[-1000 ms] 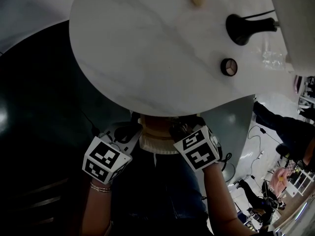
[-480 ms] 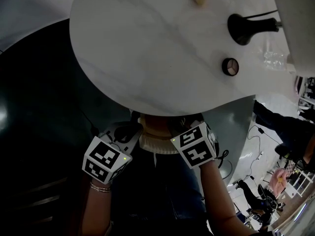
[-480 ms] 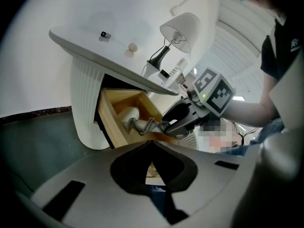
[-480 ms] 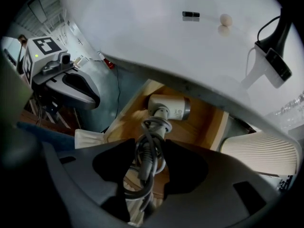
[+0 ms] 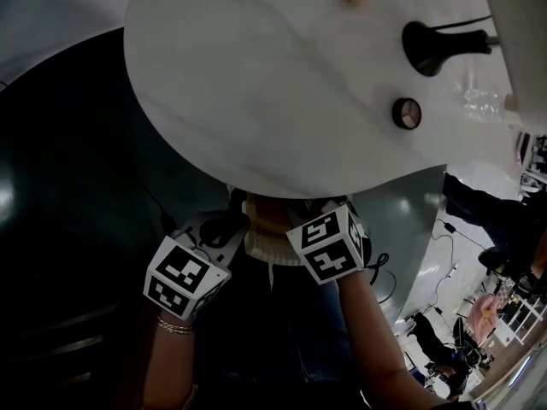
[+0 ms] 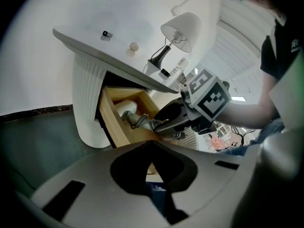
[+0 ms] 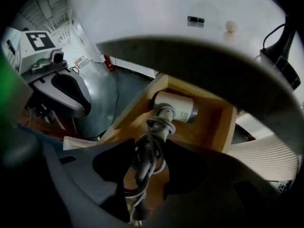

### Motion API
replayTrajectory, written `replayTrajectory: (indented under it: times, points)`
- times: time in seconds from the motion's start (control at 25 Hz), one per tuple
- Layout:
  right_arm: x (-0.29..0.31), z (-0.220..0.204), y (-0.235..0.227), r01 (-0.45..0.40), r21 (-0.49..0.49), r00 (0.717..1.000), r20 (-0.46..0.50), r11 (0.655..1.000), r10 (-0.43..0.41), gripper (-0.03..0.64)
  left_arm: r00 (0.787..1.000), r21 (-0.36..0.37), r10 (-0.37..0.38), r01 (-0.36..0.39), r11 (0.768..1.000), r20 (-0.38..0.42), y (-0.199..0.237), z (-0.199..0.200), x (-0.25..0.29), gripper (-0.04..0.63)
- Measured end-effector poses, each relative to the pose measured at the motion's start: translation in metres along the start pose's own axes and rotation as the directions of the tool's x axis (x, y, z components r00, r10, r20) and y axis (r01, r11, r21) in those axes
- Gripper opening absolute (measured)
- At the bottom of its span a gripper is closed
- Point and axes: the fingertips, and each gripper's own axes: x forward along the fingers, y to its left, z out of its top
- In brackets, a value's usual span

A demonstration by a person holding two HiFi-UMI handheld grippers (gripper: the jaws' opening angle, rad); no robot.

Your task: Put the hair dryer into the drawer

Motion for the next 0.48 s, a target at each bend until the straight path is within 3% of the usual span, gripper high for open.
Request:
replayTrajectory:
  times: [0.48]
  points:
    - [0.018,-0.016,0.004,-0.003,-0.055,0.999,-0.053,0.998,0.000,0.218,1.000,-0.005,0.006,-0.006,1.000,0.000,0.002,-0.002,-0.001,0.015]
